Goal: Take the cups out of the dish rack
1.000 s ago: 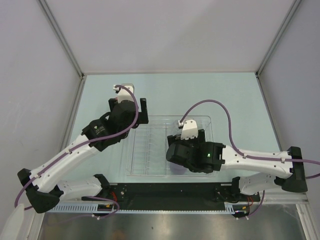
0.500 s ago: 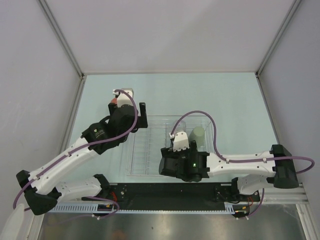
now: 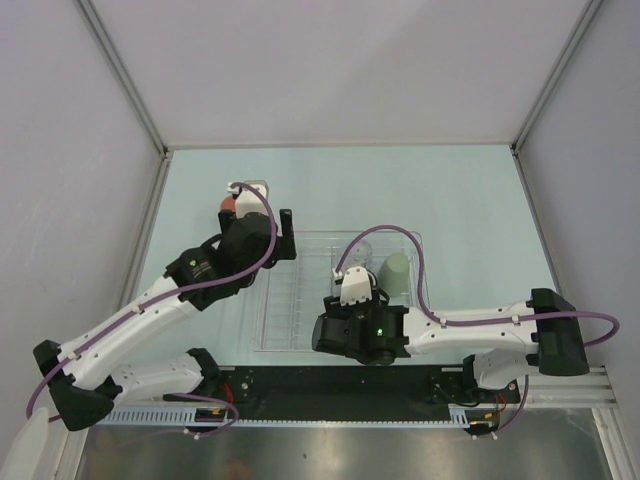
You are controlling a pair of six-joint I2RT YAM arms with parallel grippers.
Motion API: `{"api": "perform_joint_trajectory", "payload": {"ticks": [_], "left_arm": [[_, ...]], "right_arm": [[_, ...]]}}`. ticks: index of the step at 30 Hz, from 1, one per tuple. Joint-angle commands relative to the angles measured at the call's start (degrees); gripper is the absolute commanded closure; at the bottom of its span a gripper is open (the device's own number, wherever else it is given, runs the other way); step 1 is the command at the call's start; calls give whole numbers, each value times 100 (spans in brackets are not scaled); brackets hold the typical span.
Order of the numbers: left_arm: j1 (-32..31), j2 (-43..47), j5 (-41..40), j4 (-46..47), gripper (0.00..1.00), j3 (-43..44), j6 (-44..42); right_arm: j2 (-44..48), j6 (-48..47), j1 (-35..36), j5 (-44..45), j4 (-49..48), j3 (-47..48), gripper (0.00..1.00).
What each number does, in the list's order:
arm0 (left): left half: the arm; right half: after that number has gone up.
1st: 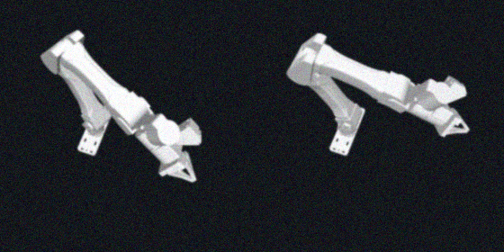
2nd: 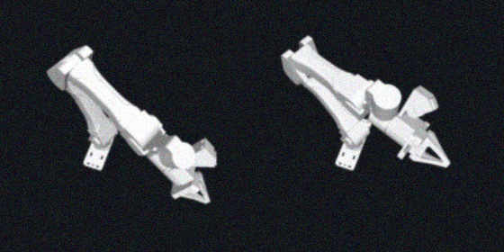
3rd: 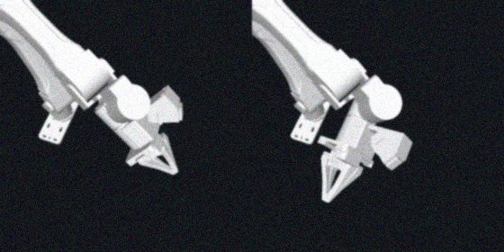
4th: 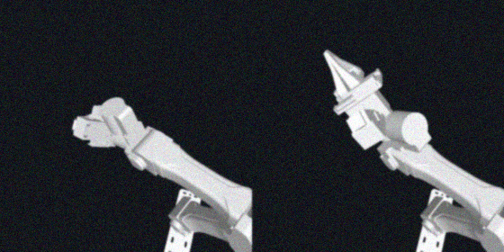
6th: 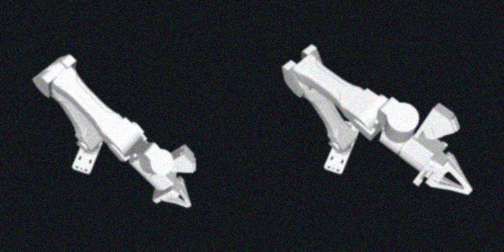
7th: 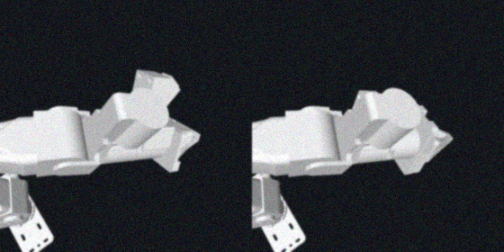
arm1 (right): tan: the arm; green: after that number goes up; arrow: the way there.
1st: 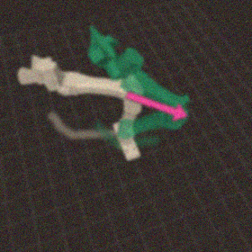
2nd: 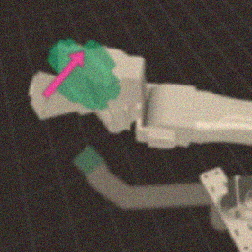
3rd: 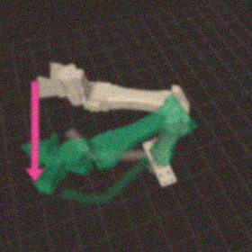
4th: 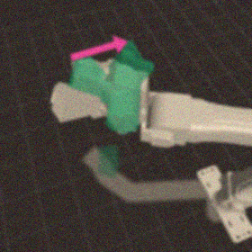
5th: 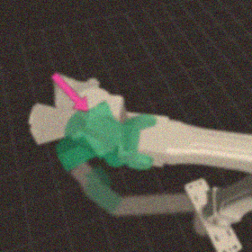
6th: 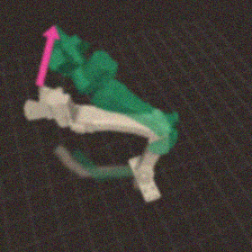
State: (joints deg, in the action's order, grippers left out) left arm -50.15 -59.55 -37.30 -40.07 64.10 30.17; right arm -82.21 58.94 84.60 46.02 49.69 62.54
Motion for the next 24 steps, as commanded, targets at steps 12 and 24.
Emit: {"api": "perform_joint_trajectory", "payload": {"ticks": [12,24], "left_arm": [[-56,84,-155,122,5,217,76],[-56,1533,1364,2886,3,-1221,182]], "right_arm": [[890,-529,49,1304,1043,1732,100],[3764,-2493,-2964,-1672,-3069,-136,100]]}}
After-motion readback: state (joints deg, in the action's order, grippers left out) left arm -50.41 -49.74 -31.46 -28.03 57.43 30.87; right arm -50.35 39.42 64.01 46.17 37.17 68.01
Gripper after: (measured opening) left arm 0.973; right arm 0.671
